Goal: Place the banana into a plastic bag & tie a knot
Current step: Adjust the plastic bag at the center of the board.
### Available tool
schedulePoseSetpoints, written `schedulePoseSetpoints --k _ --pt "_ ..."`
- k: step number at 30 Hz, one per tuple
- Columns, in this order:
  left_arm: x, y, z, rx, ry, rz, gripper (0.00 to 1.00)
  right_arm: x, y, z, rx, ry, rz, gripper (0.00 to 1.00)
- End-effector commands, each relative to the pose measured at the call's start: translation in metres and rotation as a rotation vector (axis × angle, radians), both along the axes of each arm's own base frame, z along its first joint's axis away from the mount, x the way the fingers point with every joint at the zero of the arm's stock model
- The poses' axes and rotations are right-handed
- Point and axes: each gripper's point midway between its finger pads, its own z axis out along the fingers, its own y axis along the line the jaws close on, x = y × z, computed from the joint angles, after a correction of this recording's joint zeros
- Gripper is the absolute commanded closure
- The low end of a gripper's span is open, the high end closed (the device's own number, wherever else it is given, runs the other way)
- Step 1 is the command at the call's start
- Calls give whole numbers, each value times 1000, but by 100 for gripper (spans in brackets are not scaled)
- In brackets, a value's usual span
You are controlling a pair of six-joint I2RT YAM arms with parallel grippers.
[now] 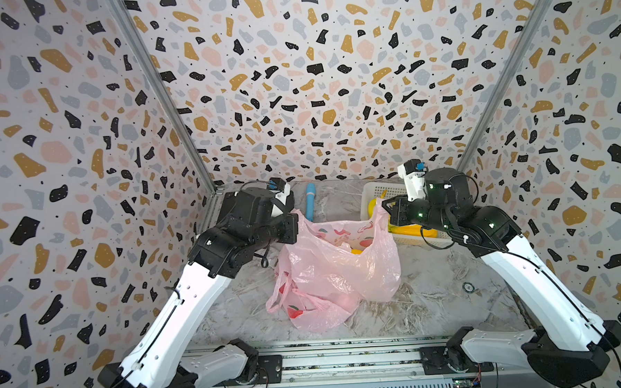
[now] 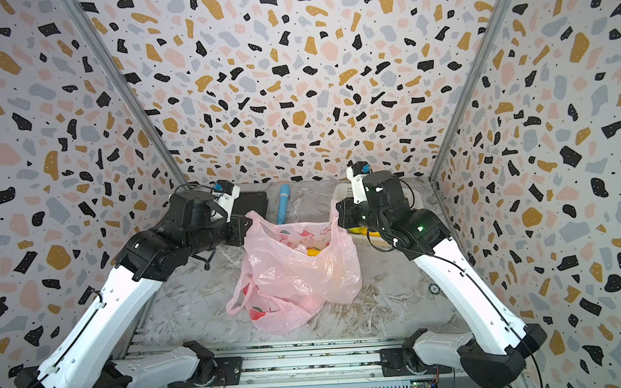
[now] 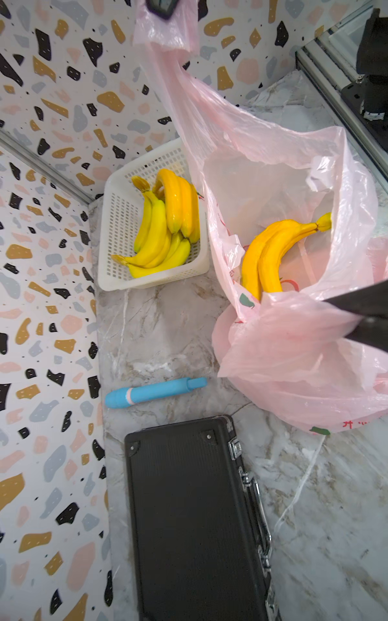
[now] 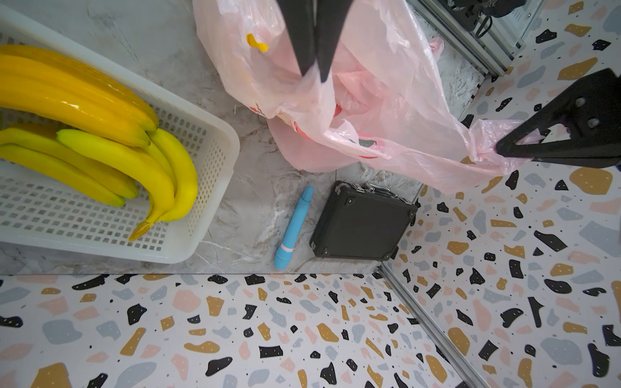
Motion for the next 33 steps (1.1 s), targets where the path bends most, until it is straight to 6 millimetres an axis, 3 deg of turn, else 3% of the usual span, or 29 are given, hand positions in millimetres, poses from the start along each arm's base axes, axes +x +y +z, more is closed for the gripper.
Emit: schedulePoseSetpoints --k 1,5,8,10,15,17,20,27,33 --pt "3 7 34 -12 -110 15 100 -5 -3 35 38 -75 9 100" --pt "-2 11 39 -20 -137 16 100 -12 -4 47 66 -99 25 100" --pt "-8 10 32 -42 -144 4 100 -15 -3 33 71 -73 34 100" --pt "-12 6 17 -66 -121 -16 100 -19 0 8 75 -25 48 100" --pt "-27 -23 -58 -191 44 -122 100 -22 -2 -89 6 142 28 100" --pt "-33 -26 -79 -207 99 -139 100 -25 -2 -107 -16 181 32 100" --pt "-42 -23 -92 -200 134 -138 100 -25 -6 -104 -38 168 29 94" --pt "-52 -9 -92 -163 142 -107 100 -13 -41 -64 -130 52 -79 44" --pt "-55 -9 -89 -179 129 -113 100 9 -88 -45 -162 -2 -248 18"
